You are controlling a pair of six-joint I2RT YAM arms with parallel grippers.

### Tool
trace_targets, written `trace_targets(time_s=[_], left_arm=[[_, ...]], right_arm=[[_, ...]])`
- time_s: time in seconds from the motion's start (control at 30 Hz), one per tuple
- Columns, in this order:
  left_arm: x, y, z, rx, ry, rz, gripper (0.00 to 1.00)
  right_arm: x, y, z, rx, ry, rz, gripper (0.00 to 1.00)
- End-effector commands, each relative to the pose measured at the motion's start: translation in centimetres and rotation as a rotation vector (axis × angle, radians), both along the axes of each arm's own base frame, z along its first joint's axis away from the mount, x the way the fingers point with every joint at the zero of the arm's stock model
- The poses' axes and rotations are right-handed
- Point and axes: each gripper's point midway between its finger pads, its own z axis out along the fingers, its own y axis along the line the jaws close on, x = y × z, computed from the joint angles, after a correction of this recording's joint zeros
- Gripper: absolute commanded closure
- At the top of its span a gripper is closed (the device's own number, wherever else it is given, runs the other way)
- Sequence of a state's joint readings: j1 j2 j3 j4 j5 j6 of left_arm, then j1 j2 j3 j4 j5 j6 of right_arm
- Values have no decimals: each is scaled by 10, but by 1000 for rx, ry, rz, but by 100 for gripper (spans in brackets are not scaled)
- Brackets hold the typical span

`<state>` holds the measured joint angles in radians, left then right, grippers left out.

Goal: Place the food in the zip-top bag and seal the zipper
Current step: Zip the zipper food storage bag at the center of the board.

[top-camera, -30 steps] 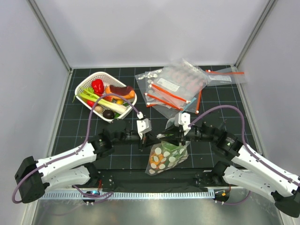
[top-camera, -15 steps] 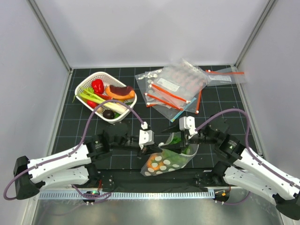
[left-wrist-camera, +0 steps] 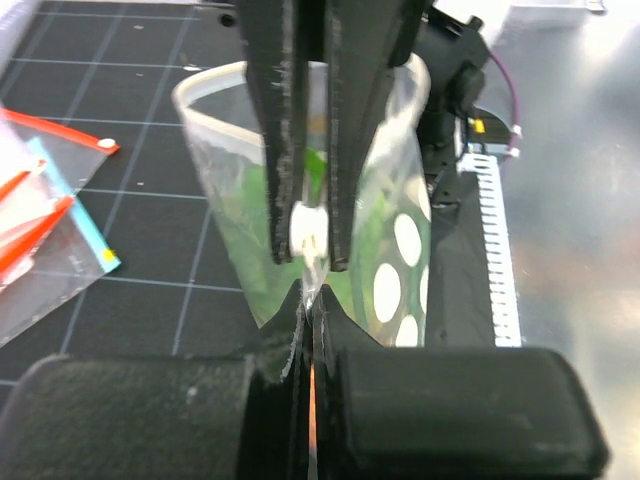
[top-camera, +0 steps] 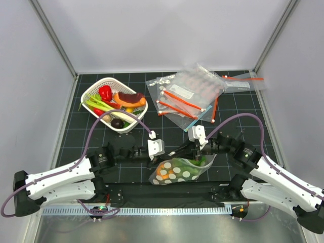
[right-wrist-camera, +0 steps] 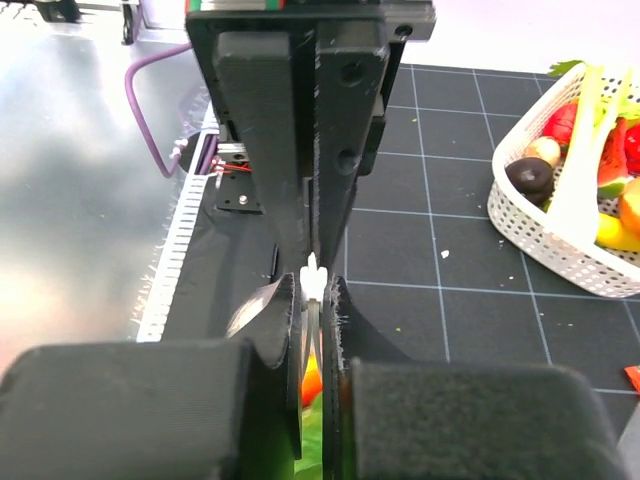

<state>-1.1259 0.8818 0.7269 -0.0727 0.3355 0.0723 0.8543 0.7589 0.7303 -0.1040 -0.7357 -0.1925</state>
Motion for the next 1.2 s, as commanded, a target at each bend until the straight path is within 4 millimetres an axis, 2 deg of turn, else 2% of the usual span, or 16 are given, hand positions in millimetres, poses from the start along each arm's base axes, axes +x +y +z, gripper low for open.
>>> trace_targets(time_s=[0.0,0.13,0.17,0.2,0.23,0.3,0.33,0.43,0.53,0.7,0.83,0.9,0.93,1.17], left_arm=[[16,6,24,-73,-71,93,100],[19,9,25,-85,-80,121,100],[20,9,25,-87,-80,123,97],[19,9,27,-96,-80,120,92],[16,9,26,-94,-77,105,79],[12,8,26,-99,-76,84,69],[9,8,24,-96,-71,66,60],[5,5,29,-117,-77,42,52],[2,1,27,-114,-68,15,50],[2,-7,26,-103,-48,0,53],[1,-10,28,-112,-29,-1,64],[-1,-8,33,-133,-27,-9,77],[-1,-8,33,-137,-27,-8,98],[0,2,46,-205,-35,34,100]], right_arm=[[-5,-1,21,44,-38,18,99],[-4,-4,26,70,-50,-12,99],[-3,-4,27,73,-49,-17,99],[-3,-4,28,75,-49,-19,99],[-3,-4,28,75,-49,-22,99],[-2,-3,29,79,-43,-25,99],[-2,-3,30,81,-44,-25,99],[-3,-3,31,87,-41,-23,99],[-4,-1,31,89,-35,-11,99],[-9,1,30,89,-29,15,99],[-9,4,27,78,-23,21,99],[-9,5,26,71,-20,23,99],[-9,5,26,70,-21,21,99],[-6,5,21,53,-19,5,99]])
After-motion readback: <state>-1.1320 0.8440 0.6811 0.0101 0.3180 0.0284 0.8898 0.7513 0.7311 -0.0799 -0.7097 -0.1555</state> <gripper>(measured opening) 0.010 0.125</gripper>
